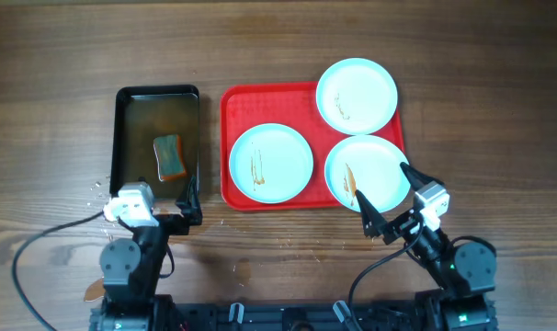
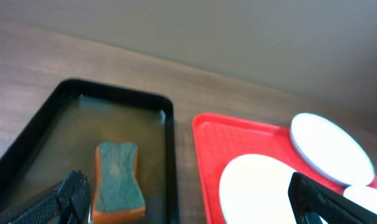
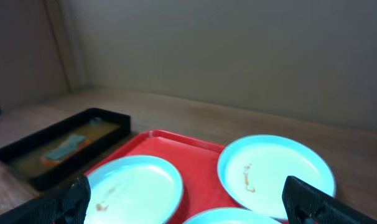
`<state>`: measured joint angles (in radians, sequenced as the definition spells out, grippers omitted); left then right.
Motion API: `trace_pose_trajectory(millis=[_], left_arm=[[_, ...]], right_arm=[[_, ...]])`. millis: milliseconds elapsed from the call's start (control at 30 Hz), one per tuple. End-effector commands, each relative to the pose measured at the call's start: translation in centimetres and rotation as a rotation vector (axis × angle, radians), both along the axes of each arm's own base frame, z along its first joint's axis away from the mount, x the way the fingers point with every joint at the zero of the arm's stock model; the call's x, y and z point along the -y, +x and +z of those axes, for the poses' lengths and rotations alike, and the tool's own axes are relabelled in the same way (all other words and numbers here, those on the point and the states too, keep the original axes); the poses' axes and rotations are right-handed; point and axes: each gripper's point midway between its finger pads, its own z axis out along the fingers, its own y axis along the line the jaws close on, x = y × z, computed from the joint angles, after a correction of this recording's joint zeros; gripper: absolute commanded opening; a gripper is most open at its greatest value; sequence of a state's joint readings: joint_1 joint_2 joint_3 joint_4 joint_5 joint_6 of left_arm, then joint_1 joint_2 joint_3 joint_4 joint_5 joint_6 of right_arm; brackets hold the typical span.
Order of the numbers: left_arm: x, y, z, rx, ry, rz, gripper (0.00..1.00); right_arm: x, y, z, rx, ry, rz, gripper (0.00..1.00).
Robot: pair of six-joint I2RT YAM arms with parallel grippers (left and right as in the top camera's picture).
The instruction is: Clean dirty plates on tray and stack at the side
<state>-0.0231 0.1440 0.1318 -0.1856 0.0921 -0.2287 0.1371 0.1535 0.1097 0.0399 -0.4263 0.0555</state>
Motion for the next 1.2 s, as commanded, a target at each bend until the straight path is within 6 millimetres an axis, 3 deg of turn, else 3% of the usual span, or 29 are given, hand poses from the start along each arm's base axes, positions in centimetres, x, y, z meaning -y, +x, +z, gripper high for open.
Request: trace_pose_trajectory(millis=[0,200,333,433,533,600,667,700,767,833,867,967,1033,1067,1167], left_arm=[[0.3,0.2,4.9,-0.010,0.007,-0.025,1.00],[0.3,1.4,7.9,-0.261,0.015,-0.027,1.00],[0.3,2.6,9.1,-0.484,0.016,-0.028,1.00],[0.3,3.3,8.2,-0.736,0.037,-0.038,1.00],[0.3,4.5,5.2,-0.973,0.035,-0.041,1.00],[0.2,5.4,3.2,-1.037,0.039,-0.037,1.00],[0.3,6.3,0.9,-1.107,0.036,-0.040,1.00],[0.3,6.5,0.1,-1.139,0.036,-0.041,1.00],[0.2,6.8,-2.1,-1.210,0.040,-0.038,0.99],[-0.3,7.5,-2.7,-1.205,0.054,-0.006,0.81],[-0.9,8.0,-2.6,-1.187,0.063,0.035,0.79],[-2.0,9.0,-2.4,-1.145,0.085,0.113,0.87],[-2.1,9.4,-2.3,-1.130,0.087,0.116,0.96],[-2.1,9.8,-2.2,-1.113,0.089,0.119,0.97],[-2.1,10.5,-2.0,-1.081,0.085,0.119,0.97]], right_arm=[[-1.6,0.1,4.0,-0.020,0.022,0.104,1.00],[-4.4,4.6,8.0,-0.275,0.020,0.254,1.00],[-5.8,8.3,7.9,-0.570,0.037,0.312,1.00],[-6.0,10.5,5.7,-0.888,0.045,0.295,1.00],[-6.4,12.7,2.4,-1.123,0.161,0.230,1.00],[-6.7,14.5,1.4,-1.140,0.208,0.207,1.00],[-7.3,15.0,0.0,-1.173,0.215,0.226,1.00],[-7.5,15.0,-0.5,-1.153,0.174,0.246,0.96],[-7.4,15.0,-3.3,-1.190,0.053,0.109,0.87],[-8.5,14.4,-5.6,-1.201,-0.081,0.006,0.81],[-9.2,14.1,-6.6,-1.202,-0.136,-0.020,0.79],[-10.9,13.2,-10.9,-1.269,-0.240,-0.137,0.72],[-11.3,12.8,-13.4,-1.333,-0.257,-0.163,0.59],[-11.1,12.6,-15.1,-1.375,-0.269,-0.186,0.50],[-10.9,12.5,-18.3,-1.427,-0.305,-0.206,0.39]])
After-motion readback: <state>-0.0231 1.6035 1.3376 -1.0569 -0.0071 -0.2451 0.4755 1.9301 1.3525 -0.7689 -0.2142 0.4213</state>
